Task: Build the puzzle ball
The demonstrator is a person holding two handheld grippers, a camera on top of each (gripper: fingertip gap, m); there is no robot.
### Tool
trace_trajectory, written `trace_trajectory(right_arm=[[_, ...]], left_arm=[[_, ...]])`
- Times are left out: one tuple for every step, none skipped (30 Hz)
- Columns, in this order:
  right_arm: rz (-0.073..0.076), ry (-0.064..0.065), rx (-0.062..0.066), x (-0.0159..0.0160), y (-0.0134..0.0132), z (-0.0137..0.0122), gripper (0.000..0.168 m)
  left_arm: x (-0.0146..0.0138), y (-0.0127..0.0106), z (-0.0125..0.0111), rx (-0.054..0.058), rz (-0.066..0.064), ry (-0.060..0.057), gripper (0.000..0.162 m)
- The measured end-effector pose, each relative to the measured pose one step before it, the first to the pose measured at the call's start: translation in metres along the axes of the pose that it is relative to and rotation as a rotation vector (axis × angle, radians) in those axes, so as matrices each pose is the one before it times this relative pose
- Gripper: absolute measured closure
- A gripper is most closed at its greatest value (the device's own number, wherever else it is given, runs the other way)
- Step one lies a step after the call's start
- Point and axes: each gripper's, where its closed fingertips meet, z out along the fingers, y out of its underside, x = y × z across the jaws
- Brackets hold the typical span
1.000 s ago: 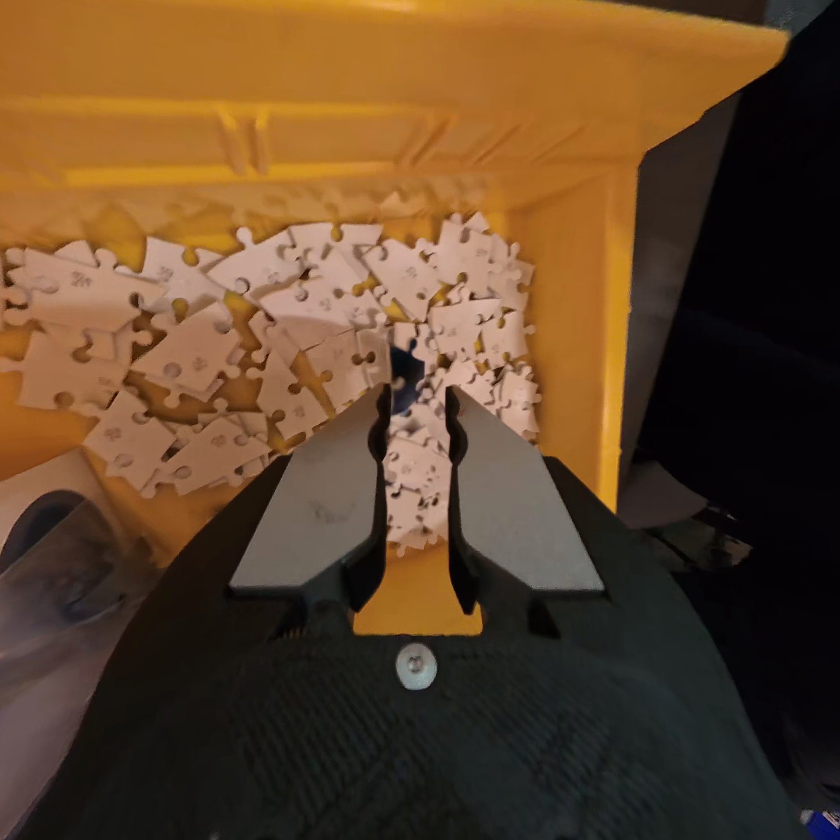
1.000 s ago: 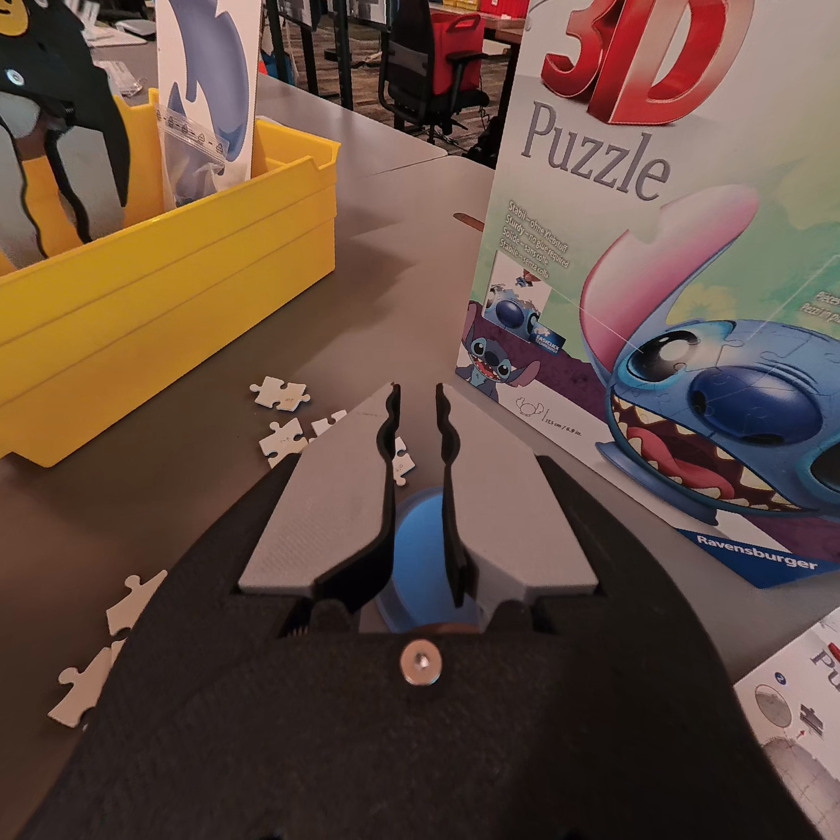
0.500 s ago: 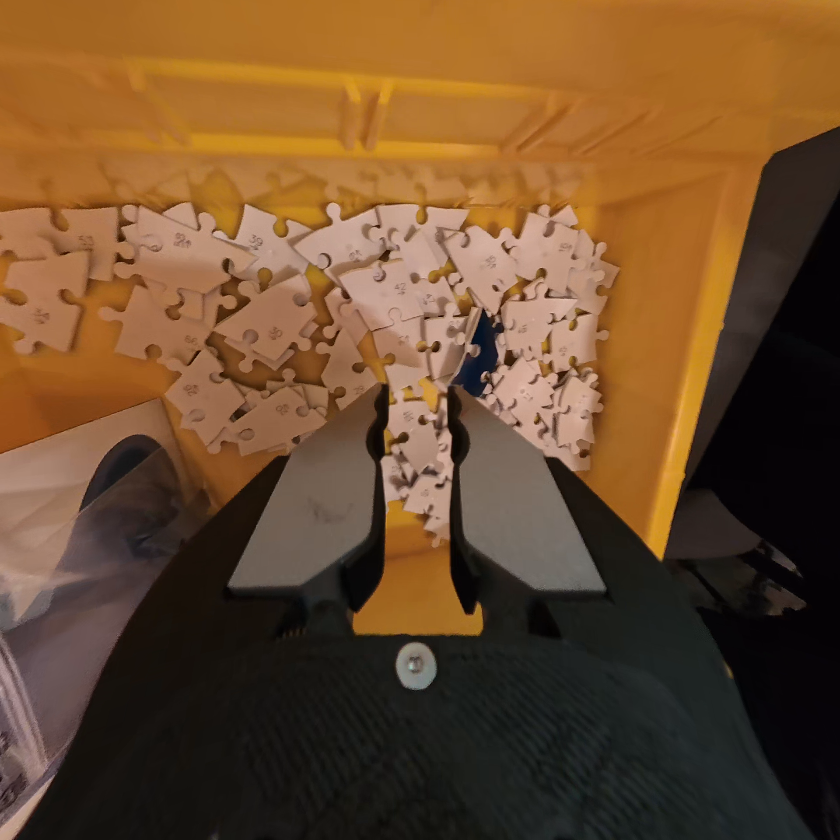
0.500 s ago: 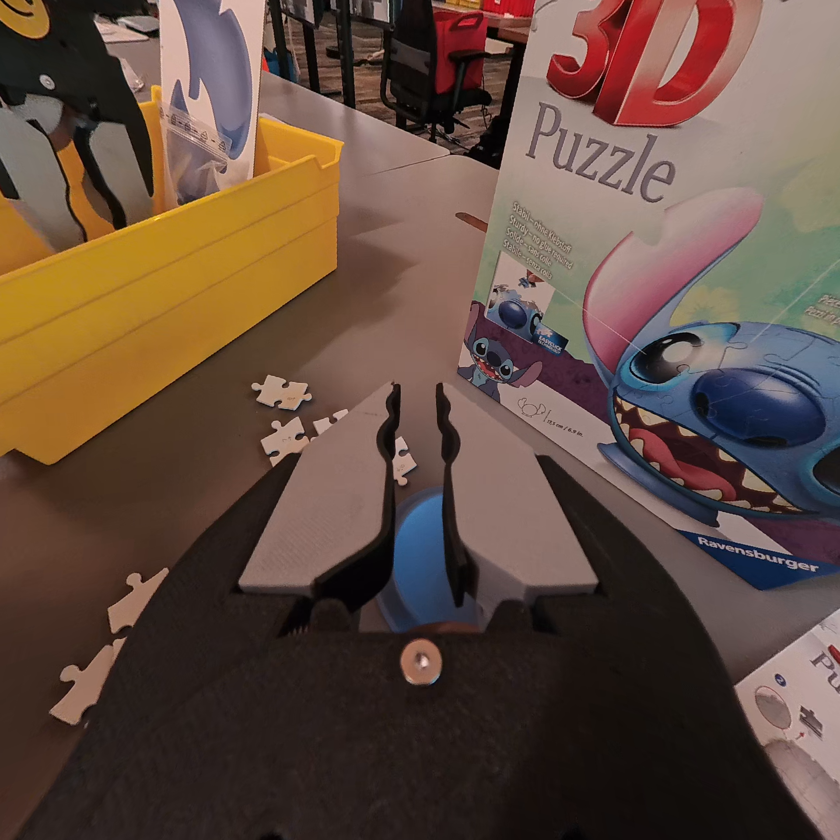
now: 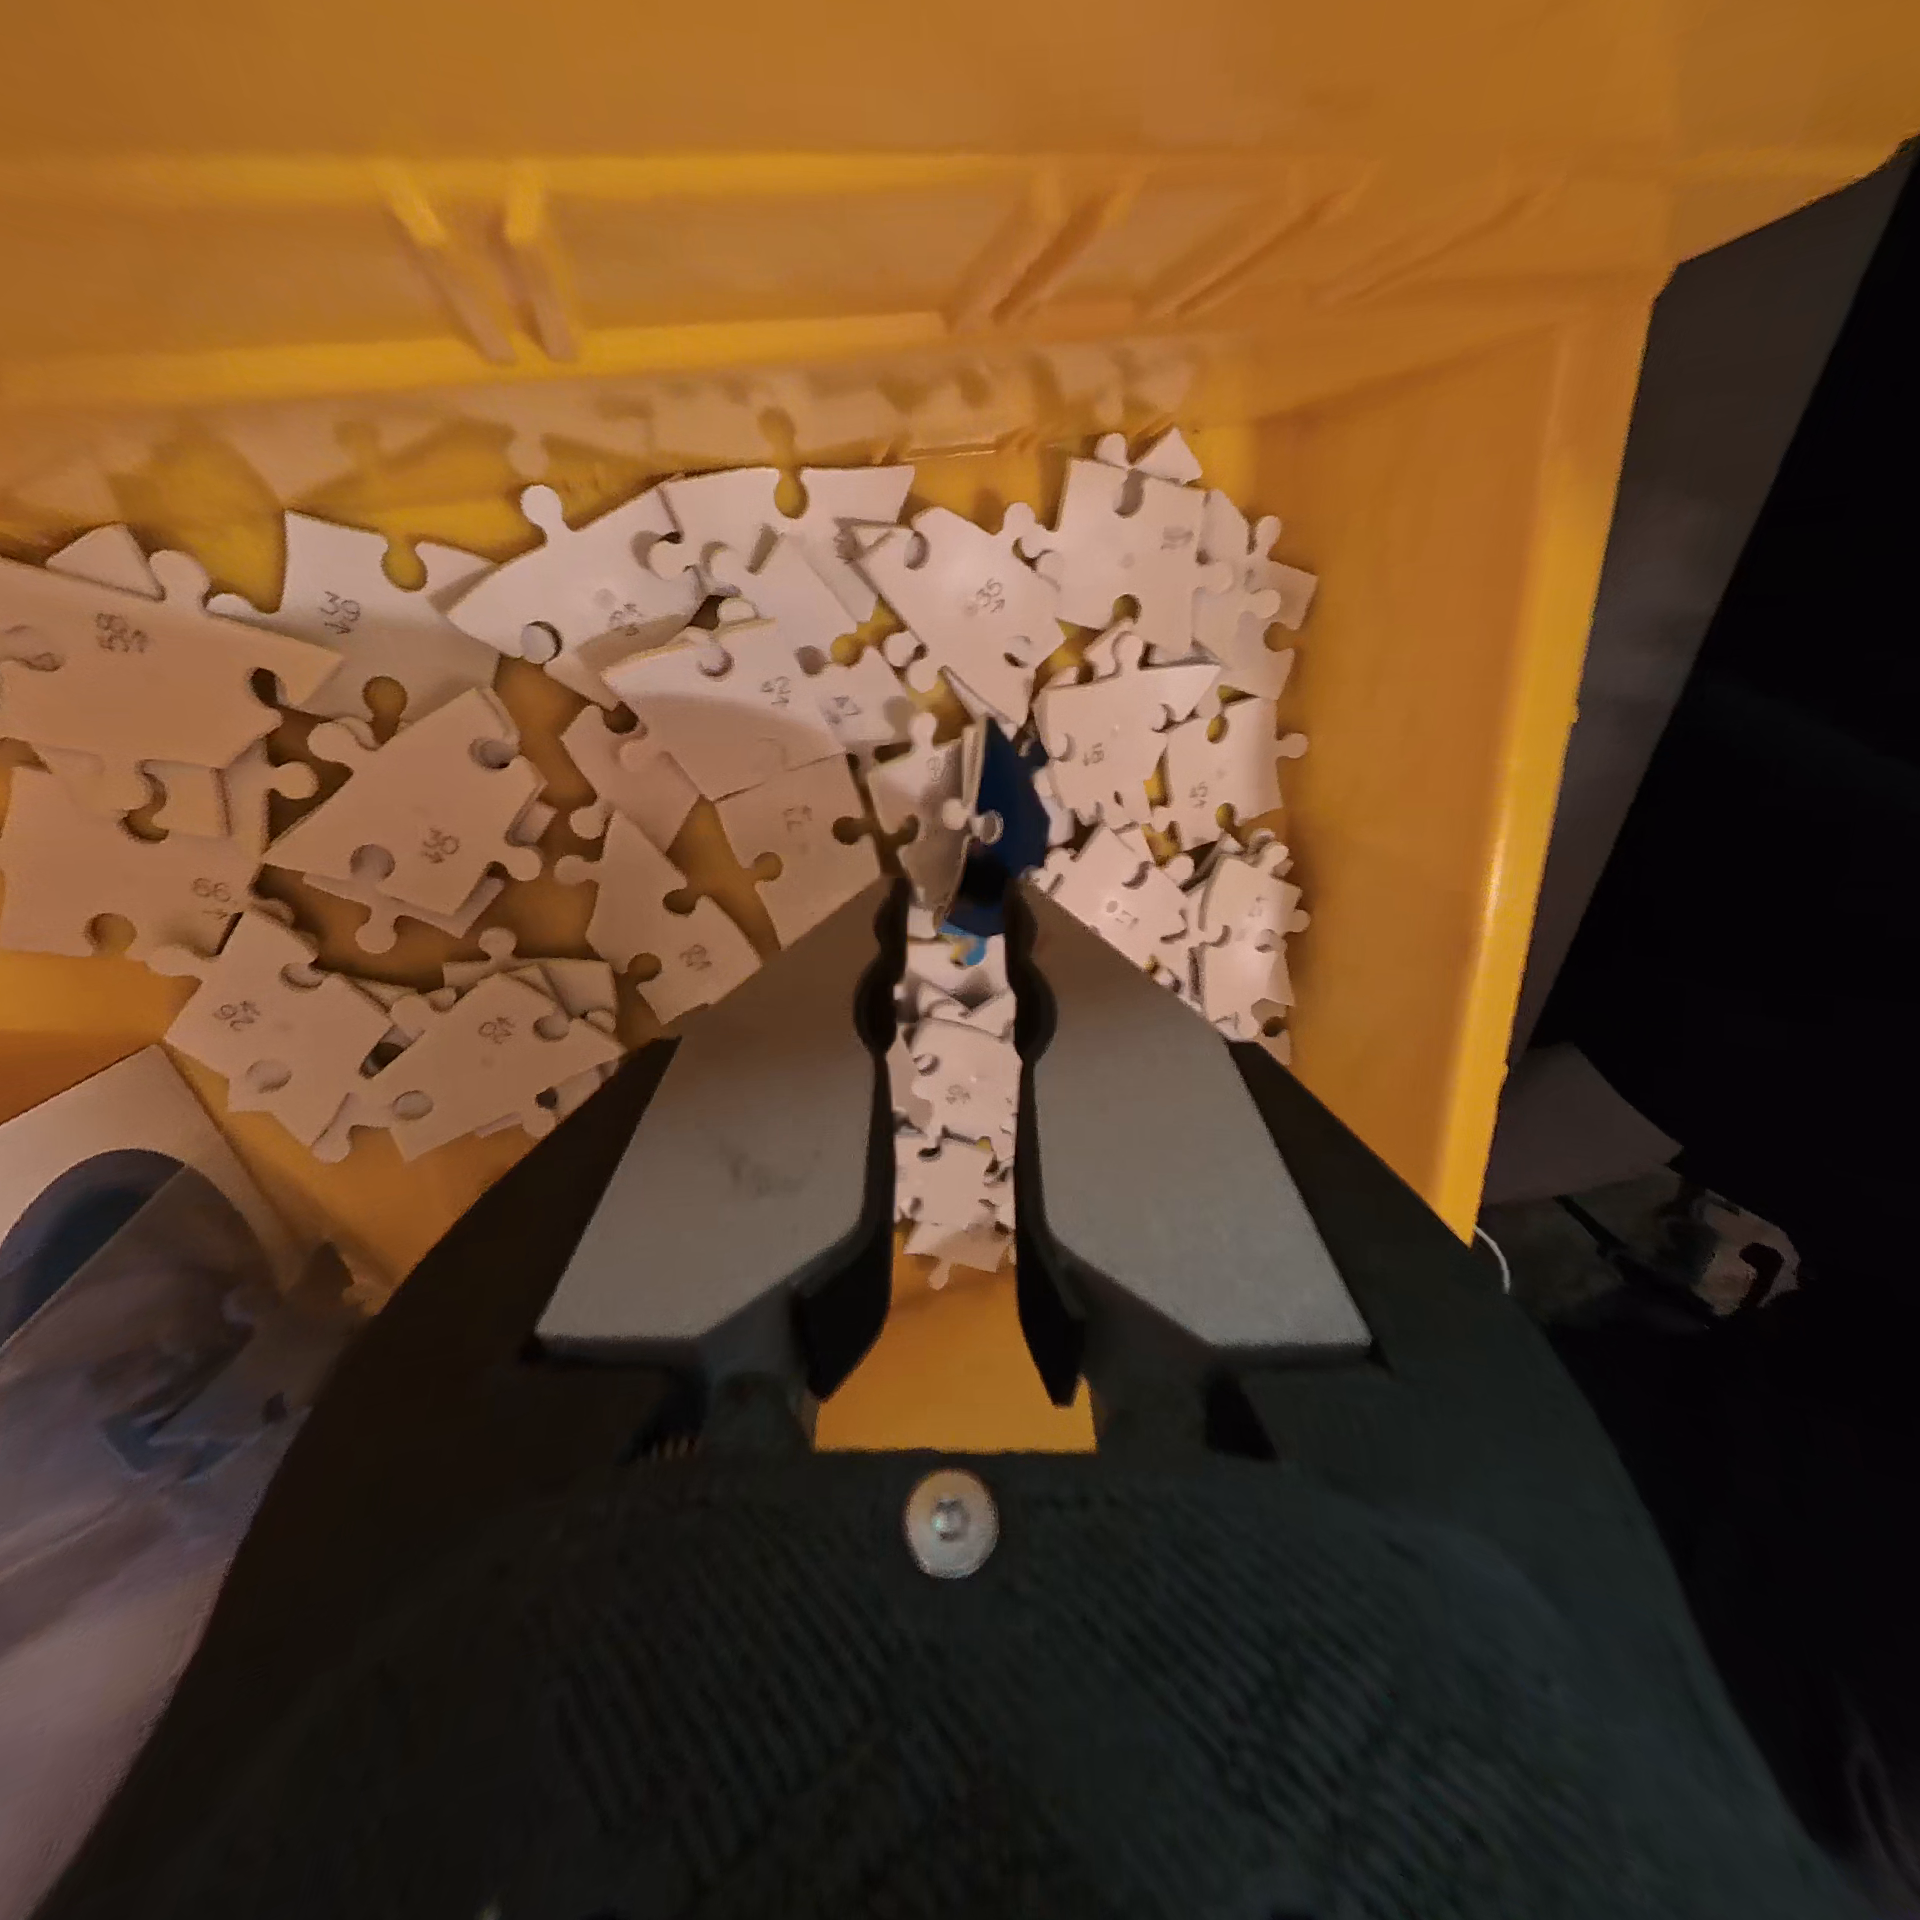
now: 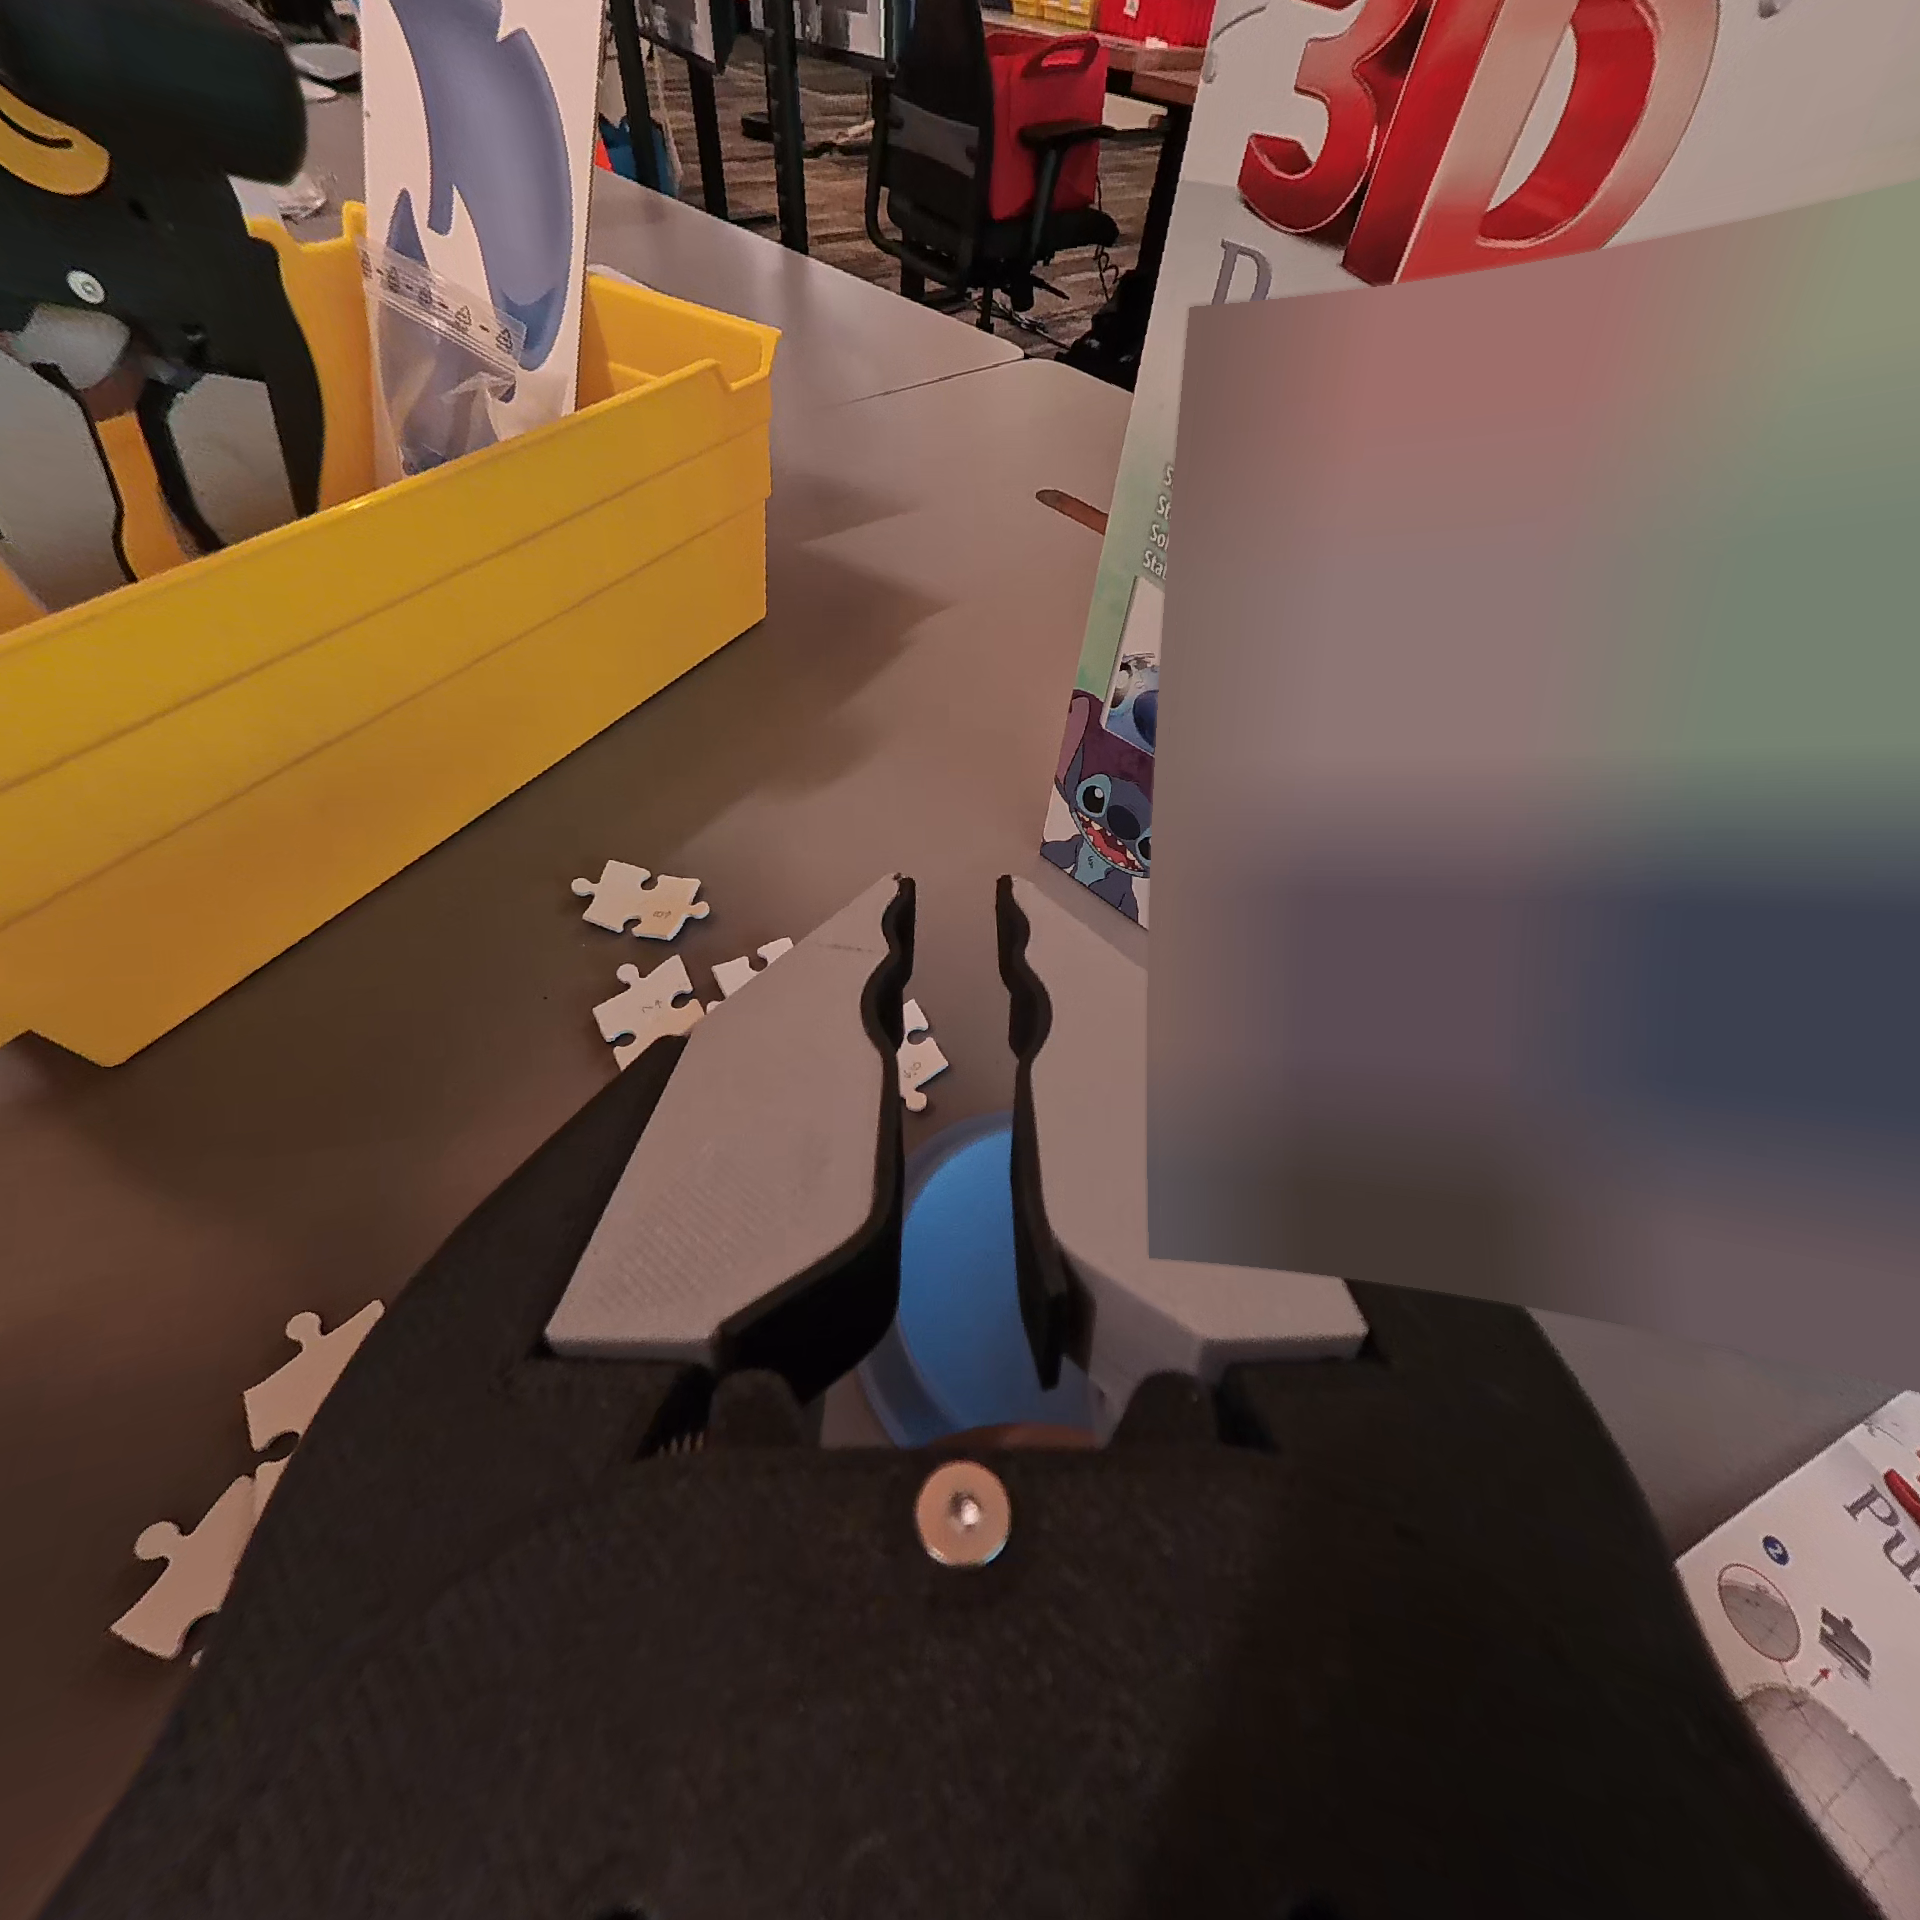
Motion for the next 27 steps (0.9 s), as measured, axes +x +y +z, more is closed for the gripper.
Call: trace_trajectory(right_arm=[[0.0017,-0.0004,-0.0011,0.00015,0.00023,0.00009,0.156],[0.0008,0.0,-0.001,0.00018,0.00036,0.00027,0.156],[-0.0001,0.0,-0.0008,0.00001,0.00027,0.0001,0.156],[-0.0006,-0.0002,-0.0009,-0.00004,0.00005,0.00014,0.156],[-0.001,0.0003,-0.0001,-0.00011,0.00011,-0.00003,0.156],[-0.0007,0.0006,0.0003,0.00005,-0.00016,0.00001,0.156],[0.0002,0.0002,0.0009,-0.00001,-0.00015,-0.00016,0.156],[0.0005,0.0001,0.0012,0.00005,-0.00028,-0.00019,0.156],[0.0002,0.0003,0.0009,0.00011,-0.00023,-0.00021,0.156],[0.0,0.0002,0.0007,0.0001,-0.00021,-0.00022,0.156],[0.0001,-0.0004,0.0006,-0.00006,-0.00025,-0.00011,0.156],[-0.0002,-0.0004,0.0006,-0.00015,-0.00016,-0.00007,0.156],[-0.0005,-0.0001,-0.0003,-0.00006,-0.00001,0.00009,0.156],[-0.0003,-0.0001,-0.001,-0.00008,0.00019,0.00007,0.156],[-0.0001,-0.0005,-0.0011,-0.00013,0.00034,0.00031,0.156],[0.0001,-0.0008,-0.0014,-0.00019,0.00031,0.00017,0.156],[0.0,-0.0004,-0.0011,-0.00012,0.00024,0.00028,0.156],[-0.0002,0.0,-0.0006,-0.00017,0.00021,0.00015,0.156],[-0.0005,0.0002,-0.0007,-0.00009,0.0001,0.0002,0.156],[-0.0006,0.0005,-0.0013,0.00014,0.00031,0.00016,0.156],[-0.0006,0.0015,-0.0011,0.00026,0.00021,0.00005,0.156],[0.0003,0.0012,-0.0006,0.00044,0.00023,-0.00006,0.156],[0.0015,0.0008,0.0008,0.00039,-0.00011,-0.00014,0.156],[0.0017,0.0002,0.0025,0.00034,-0.00044,-0.00038,0.156],[0.0008,0.0,0.0019,0.00008,-0.00049,-0.0004,0.156],[-0.0006,0.0003,0.001,-0.00003,-0.00037,-0.0002,0.156],[-0.0011,-0.0001,0.0006,-0.00017,-0.00014,-0.00015,0.156]], left_arm=[[0.00275,-0.0004,0.00002,0.0018,0.0099,0.0114,0.151],[0.00312,-0.00018,0.00082,-0.0011,0.0085,0.0137,0.154],[0.00204,0.0005,0.00126,-0.0067,0.0053,0.0082,0.154],[0.00052,0.00129,0.00156,-0.0114,0.0027,0.0002,0.153],[0.00033,0.00125,0.00136,-0.01,0.0025,-0.0002,0.153],[0.00082,0.00062,0.00099,-0.0052,0.003,0.0044,0.153],[0.00041,-0.00049,0.00022,0.0011,0.0017,0.002,0.153],[-0.00028,-0.00092,-0.00063,0.0045,-0.0003,-0.0017,0.154],[-0.00069,-0.00104,-0.00143,0.0077,-0.0008,-0.005,0.155],[-0.00077,-0.00124,-0.00263,0.012,0.0,-0.0071,0.157],[-0.00055,-0.00119,-0.00361,0.0149,0.0013,-0.0068,0.158],[-0.00078,-0.00112,-0.00435,0.0166,0.002,-0.0101,0.16],[-0.00251,-0.00097,-0.0053,0.0179,0.0011,-0.0219,0.161],[-0.00398,-0.00095,-0.00571,0.0189,-0.0016,-0.0298,0.162],[-0.00443,-0.00088,-0.00561,0.0185,-0.0049,-0.0298,0.162],[-0.00541,-0.00028,-0.00493,0.014,-0.0079,-0.0328,0.162],[-0.007,0.0003,-0.00394,0.008,-0.0103,-0.04,0.162],[-0.00764,0.00068,-0.00238,0.0028,-0.01,-0.0416,0.162],[-0.00693,0.0004,-0.00076,0.0005,-0.0075,-0.0355,0.162],[-0.00528,0.00007,0.00091,-0.0008,-0.0056,-0.0242,0.162],[-0.00283,0.00094,0.00247,-0.0094,-0.0057,-0.0079,0.162],[0.00037,0.00305,0.00372,-0.0217,-0.0045,0.0101,0.162],[0.00178,0.0038,0.00434,-0.026,-0.0005,0.0156,0.162],[0.00197,0.00385,0.00407,-0.0263,0.0025,0.0131,0.162],[0.00362,0.0036,0.00364,-0.0241,0.0027,0.0212,0.161],[0.00648,0.00353,0.00358,-0.0238,0.003,0.0385,0.157],[0.00554,0.00234,0.00286,-0.0211,0.0043,0.0325,0.15]])
